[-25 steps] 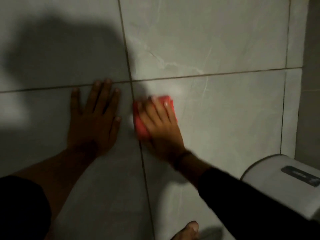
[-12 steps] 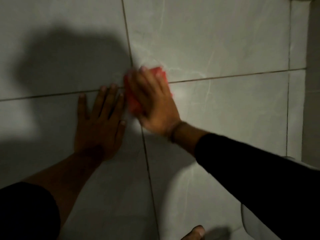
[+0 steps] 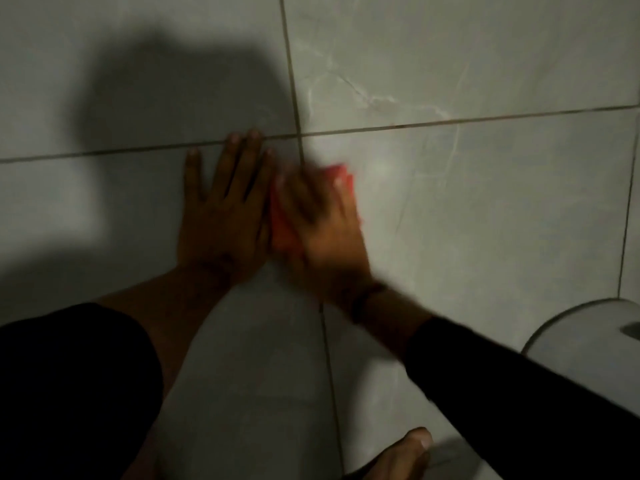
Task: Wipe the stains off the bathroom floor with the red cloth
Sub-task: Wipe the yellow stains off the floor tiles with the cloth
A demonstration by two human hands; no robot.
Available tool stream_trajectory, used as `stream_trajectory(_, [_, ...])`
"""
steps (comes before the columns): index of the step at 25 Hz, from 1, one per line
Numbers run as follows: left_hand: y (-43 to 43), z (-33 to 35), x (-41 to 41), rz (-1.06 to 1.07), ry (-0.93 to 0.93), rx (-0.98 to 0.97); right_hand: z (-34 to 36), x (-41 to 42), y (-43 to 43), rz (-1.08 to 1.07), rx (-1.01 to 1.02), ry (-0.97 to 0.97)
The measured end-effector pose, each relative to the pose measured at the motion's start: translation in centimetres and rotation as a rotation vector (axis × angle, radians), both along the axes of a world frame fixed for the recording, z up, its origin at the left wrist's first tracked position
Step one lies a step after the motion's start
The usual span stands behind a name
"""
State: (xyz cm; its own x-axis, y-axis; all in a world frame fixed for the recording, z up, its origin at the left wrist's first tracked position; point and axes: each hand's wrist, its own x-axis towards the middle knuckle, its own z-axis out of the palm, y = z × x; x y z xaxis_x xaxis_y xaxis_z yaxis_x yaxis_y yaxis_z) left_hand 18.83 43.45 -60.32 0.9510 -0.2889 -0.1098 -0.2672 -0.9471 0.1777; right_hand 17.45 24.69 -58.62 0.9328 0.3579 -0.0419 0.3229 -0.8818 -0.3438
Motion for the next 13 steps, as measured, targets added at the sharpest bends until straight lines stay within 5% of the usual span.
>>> stream_trajectory(3, [-0.1,0.0,-0.2,-0.015,-0.006,0.028,1.7,-4.9,-7.6,0.317,-0.203,0.069])
stream_trajectory(4, [-0.2,0.0,-0.2,-0.017,-0.011,0.030,1.4,-3.5,-10.7,0.181,-0.221,0.063])
stream_trajectory(6, [-0.3,-0.1,-0.1,-0.013,-0.016,0.024,1.2,1.4,-13.8,-0.424,-0.190,0.043])
stream_trajectory(8, [-0.2,-0.3,0.0,-0.008,-0.015,0.021,0.3,3.5,-10.1,-0.787,-0.159,0.004])
stream_trajectory(9, [-0.2,-0.3,0.1,-0.013,-0.016,0.017,-0.2,1.8,-7.1,-0.738,-0.179,-0.030])
stream_trajectory(13, [0.1,-0.2,0.2,-0.007,-0.025,0.020,1.2,-15.1,-3.4,0.251,-0.175,0.153])
